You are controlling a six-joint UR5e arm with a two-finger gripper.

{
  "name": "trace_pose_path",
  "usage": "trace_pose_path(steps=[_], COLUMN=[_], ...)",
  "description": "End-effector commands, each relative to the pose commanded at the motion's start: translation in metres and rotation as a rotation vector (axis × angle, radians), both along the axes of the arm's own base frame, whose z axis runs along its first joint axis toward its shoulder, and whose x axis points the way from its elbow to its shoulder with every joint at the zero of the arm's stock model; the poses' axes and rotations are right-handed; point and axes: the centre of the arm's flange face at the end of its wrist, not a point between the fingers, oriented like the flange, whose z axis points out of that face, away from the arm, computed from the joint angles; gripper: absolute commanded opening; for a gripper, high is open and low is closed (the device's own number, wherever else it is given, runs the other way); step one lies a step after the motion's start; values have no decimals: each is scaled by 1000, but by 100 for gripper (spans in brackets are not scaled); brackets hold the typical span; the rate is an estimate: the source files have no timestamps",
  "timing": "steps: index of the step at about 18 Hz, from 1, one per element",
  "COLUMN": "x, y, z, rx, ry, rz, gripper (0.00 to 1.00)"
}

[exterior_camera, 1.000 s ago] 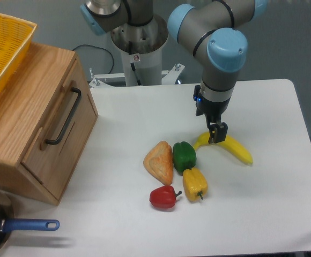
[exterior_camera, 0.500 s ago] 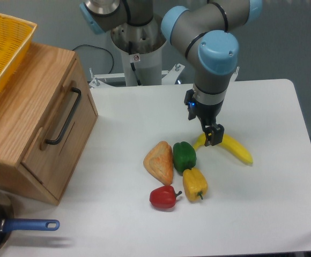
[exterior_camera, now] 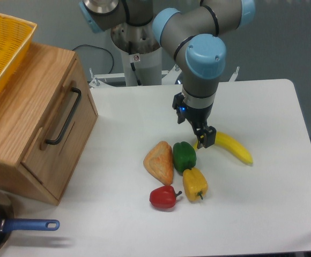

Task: Slide the top drawer open
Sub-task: 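Move the gripper toward the black drawer handle of the wooden cabinet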

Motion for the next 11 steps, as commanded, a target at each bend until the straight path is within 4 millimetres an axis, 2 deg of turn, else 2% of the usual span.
trace_pose_path(steps=[3, 8, 11], x=[10, 26, 42], y=[4, 12, 21], z=[10, 7, 6], rx=[4, -24, -43], ry=[13, -31, -57], rz=[75, 100, 188], gripper=[100, 100, 100])
